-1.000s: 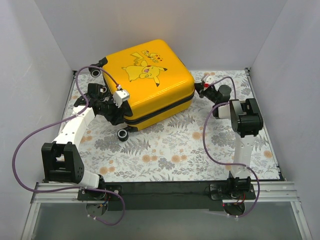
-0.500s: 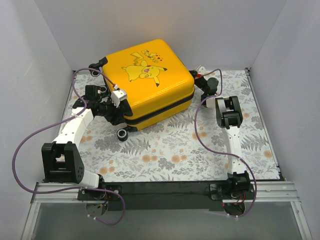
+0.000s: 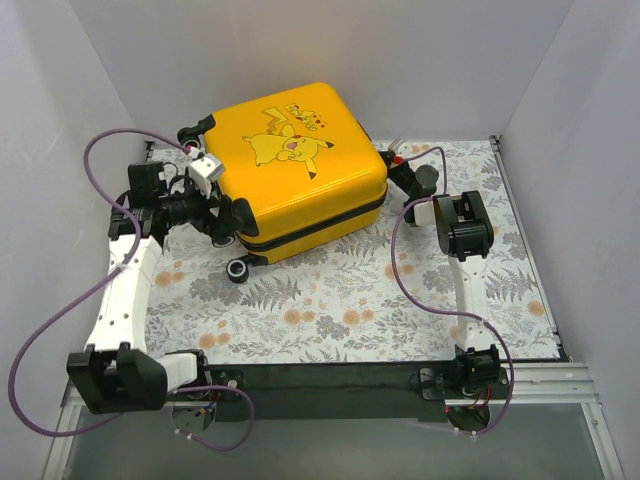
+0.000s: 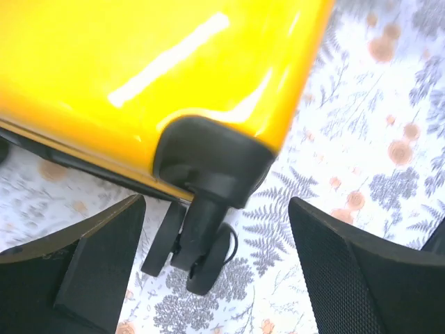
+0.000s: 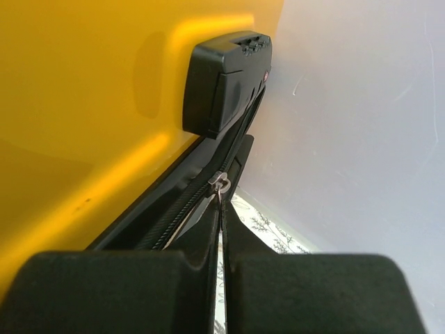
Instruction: Pack the luggage
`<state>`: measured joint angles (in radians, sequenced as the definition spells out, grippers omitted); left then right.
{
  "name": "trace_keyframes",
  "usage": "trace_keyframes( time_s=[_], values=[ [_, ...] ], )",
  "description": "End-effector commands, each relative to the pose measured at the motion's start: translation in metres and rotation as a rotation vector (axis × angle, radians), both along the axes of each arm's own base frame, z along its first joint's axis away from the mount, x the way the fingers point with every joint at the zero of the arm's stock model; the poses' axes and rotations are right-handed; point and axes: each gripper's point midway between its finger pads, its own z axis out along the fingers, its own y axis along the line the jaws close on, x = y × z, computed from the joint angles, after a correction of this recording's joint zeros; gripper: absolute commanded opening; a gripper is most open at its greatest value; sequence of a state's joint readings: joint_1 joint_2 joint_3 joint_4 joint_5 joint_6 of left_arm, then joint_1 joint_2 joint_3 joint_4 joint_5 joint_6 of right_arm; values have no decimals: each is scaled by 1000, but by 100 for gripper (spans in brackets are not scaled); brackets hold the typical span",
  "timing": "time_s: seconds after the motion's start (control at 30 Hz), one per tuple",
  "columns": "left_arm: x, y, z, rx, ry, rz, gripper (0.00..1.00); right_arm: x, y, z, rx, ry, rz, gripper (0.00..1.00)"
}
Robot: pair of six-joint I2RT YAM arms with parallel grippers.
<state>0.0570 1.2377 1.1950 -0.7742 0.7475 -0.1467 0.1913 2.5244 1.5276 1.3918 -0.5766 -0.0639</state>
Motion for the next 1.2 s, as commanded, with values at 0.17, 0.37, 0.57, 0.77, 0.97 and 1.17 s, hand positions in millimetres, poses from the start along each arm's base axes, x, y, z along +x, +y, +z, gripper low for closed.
trace_keyframes(
  time_s=[0.17, 0.37, 0.57, 0.77, 0.97, 1.17],
  values=[
    [60, 65, 105, -167, -210, 539, 77, -53, 34, 46, 9, -245, 141, 1],
    [145, 151, 41, -138, -11, 854, 66, -65, 44, 49, -16, -274, 189, 1],
    [211, 166, -27, -126, 162, 867, 60, -73, 56, 52, -34, -307, 235, 1],
    [259, 128, -54, -162, 215, 727, 60, -90, 69, 59, -48, -333, 287, 1],
    [268, 16, -93, -123, 250, 355, 64, -121, 83, 74, -40, -348, 353, 1],
    [199, -104, -140, -34, 373, -95, 62, -195, 78, 81, -76, -375, 471, 1]
  ],
)
